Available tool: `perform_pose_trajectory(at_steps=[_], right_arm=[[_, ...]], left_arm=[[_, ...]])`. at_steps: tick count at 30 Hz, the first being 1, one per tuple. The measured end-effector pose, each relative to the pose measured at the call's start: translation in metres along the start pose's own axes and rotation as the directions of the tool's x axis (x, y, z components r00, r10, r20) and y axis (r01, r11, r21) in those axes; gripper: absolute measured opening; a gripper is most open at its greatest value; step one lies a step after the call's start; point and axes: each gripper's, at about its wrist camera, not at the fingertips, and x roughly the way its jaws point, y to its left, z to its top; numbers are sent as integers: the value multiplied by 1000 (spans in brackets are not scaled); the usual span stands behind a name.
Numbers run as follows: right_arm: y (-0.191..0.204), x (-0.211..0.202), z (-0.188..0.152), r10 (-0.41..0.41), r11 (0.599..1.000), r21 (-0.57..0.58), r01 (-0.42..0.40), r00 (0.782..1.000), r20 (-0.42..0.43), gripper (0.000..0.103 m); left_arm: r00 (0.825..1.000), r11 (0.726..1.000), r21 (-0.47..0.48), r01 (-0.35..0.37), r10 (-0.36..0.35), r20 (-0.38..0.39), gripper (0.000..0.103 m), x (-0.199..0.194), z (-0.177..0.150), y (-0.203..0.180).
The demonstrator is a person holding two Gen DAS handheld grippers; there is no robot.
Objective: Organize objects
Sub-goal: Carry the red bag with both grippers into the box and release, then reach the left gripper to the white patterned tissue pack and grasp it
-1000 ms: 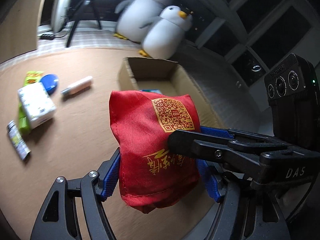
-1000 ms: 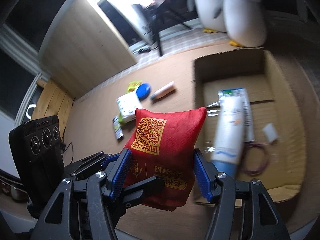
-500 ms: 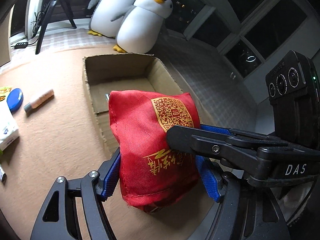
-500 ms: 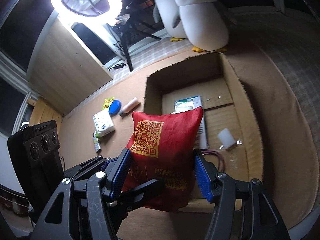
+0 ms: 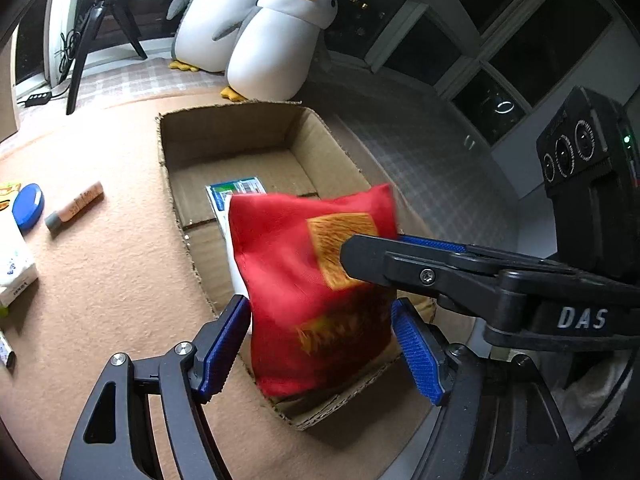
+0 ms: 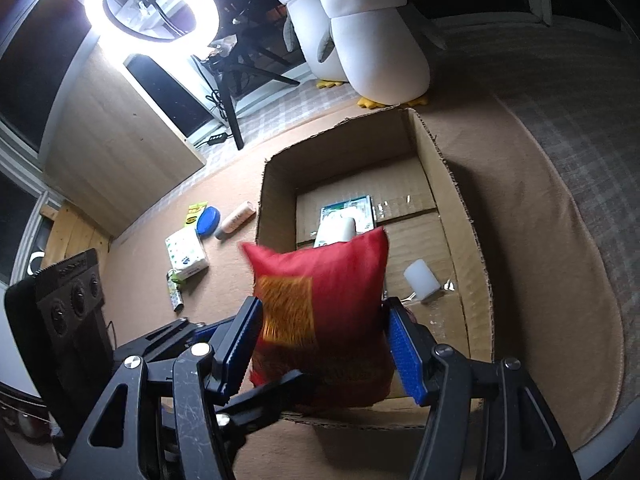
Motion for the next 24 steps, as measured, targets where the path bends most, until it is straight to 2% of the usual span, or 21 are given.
perform_pose_trajectory(at_steps=[10, 18, 24], right_arm=[[9, -6, -2, -15, 1000, 4, 15, 999, 37, 58], [39, 0, -6, -11, 999, -47, 13, 999, 50, 58], [69, 11, -11, -3, 994, -112, 9, 999, 53, 59]], left_arm=[[999, 999, -22, -26, 27, 30, 76, -29, -11, 18], [993, 988, -116, -105, 111, 45, 76, -63, -30, 74], [981, 964, -205, -171, 186, 57, 76, -91, -42, 125]])
